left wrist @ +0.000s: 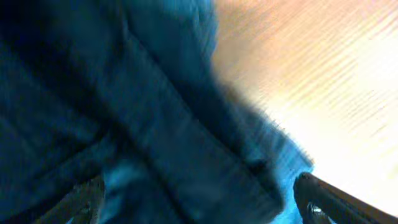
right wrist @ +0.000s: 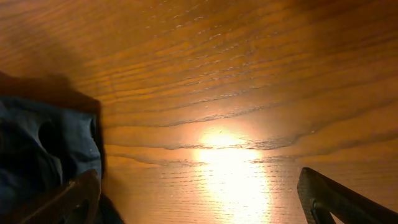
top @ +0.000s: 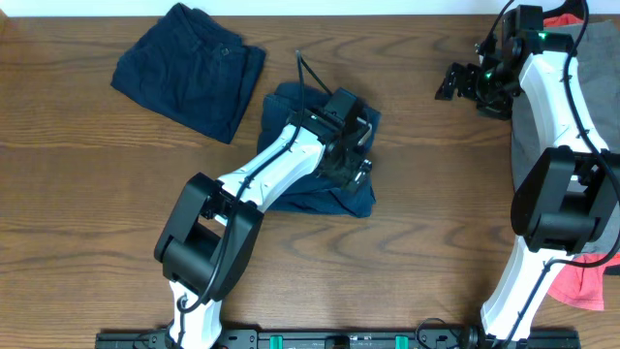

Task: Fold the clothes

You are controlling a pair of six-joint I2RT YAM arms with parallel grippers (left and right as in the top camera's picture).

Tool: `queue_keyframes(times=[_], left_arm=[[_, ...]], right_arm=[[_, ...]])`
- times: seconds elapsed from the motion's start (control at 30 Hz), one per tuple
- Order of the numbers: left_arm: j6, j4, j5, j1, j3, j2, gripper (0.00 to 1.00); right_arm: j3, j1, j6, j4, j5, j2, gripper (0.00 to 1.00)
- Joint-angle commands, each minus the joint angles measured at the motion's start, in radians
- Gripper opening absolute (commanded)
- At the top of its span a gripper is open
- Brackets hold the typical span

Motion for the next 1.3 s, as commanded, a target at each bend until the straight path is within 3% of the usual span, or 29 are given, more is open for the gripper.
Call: queue_keyframes(times=[0.0,0.5,0.57,0.73,1.03,1.13,1.27], left_arm=[[-0.095,0.042,0.082,0.002,0.007,-0.004,0.98],[-0.128,0.108,0.044,-0.031,0.007,0.139,0.98],[-0.128,0.105,-0.016,-0.032,0.007,0.15,0.99],[-0.126,0.097,-0.242,-0.042,0.006,0.188,0.76],[-0.046,0.092,-0.287,-0.066,0.006,0.25,0.4],[-0.006,0.097,-0.287,-0.072,0.006,0.244,0.08],[0.06,0.076,-0.289,-0.07,0.011,0.189,0.06]], right_arm=[[-0.002,-0.001,-0.019,-0.001,0.011,-0.024,0.99],[-0.002,-0.001,-0.033,-0.005,0.044,-0.024,0.99],[-0.003,-0.001,-0.033,-0.005,0.044,-0.024,0.99],[-0.003,-0.001,-0.054,-0.005,0.044,-0.024,0.99],[-0.004,-0.002,-0.069,-0.004,0.067,-0.024,0.99],[-0.009,-0.002,-0.077,-0.004,0.067,-0.024,0.99],[-0.023,-0.002,-0.077,-0.004,0.07,-0.024,0.99]])
